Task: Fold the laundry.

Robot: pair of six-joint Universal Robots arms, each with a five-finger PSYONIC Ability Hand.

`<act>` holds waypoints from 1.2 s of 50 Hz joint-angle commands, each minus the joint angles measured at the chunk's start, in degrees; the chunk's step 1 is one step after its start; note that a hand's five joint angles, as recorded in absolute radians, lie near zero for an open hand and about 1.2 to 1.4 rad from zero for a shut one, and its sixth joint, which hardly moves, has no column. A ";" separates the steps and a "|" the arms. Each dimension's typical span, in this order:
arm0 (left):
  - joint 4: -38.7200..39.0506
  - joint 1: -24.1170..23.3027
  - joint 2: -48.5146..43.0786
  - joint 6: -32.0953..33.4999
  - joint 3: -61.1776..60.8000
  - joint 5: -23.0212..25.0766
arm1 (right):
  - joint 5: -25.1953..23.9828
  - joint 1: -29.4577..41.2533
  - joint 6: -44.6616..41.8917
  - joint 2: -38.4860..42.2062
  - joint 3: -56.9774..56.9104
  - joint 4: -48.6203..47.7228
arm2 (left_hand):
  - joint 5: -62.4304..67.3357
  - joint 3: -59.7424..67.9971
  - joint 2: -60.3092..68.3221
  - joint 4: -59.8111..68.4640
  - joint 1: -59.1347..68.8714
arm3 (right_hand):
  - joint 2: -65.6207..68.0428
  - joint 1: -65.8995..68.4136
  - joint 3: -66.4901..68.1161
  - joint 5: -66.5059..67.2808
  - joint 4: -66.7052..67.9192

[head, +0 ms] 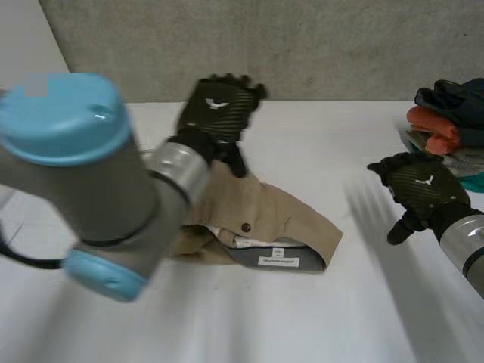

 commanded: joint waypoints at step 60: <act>2.21 -13.75 -8.65 -6.42 -2.44 -10.71 | 9.80 15.80 -5.27 42.22 -47.87 -14.26 | 6.97 5.67 6.59 6.53 4.68 | -2.17 -3.20 -2.15 -2.69 -1.89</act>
